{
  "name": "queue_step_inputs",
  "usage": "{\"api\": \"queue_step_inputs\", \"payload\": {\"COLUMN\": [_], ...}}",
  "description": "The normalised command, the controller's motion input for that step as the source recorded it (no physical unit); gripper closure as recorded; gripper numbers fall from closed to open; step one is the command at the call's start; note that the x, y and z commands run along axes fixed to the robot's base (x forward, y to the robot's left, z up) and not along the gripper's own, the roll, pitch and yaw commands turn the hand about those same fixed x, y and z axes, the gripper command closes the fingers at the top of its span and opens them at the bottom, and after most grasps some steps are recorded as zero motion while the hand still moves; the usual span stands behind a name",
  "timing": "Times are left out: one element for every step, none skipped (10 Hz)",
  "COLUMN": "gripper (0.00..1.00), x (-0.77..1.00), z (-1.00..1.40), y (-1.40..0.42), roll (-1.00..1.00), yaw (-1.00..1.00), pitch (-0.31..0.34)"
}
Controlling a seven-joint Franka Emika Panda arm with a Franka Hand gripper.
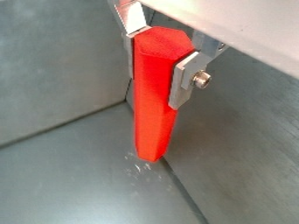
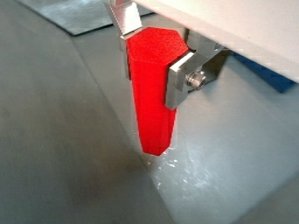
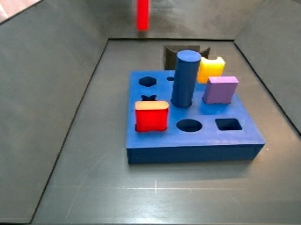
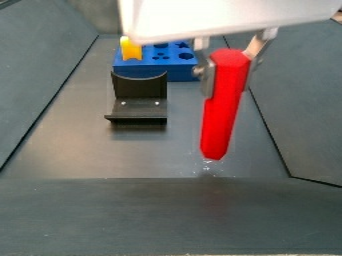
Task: Pick up the hexagon object. Move up. Move to above the board. Insert the hexagon object.
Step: Move to above the board.
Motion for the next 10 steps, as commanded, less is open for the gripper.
{"api": "queue_step_inputs", "payload": {"gripper": [1.0,1.0,1.0,1.0,1.0,1.0,1.0,1.0,1.0,1.0], "x": [-0.32,-0.29,-0.24,-0.2,-0.16,-0.12,-0.1,-0.05,-0.02,0.0], "z": [1.0,1.0,1.0,1.0,1.0,0.91,0.81,0.62,0.48,0.31], "y": [-0.06,-0.05,-0.03,-0.02,-0.01,0.0,0.0,0.01,0.02,0.03], "roll": [-0.06,-0.05,-0.03,-0.03,-0.02,0.0,0.0,0.0,0.0,-0.01], "yaw": [-0.33,-0.22,-0.12,-0.08,-0.05,-0.05,-0.04,-0.04,-0.03,-0.03], "pitch": [-0.081,-0.067,-0.023,0.018,0.048,0.052,0.053,0.063,0.075,0.094]}}
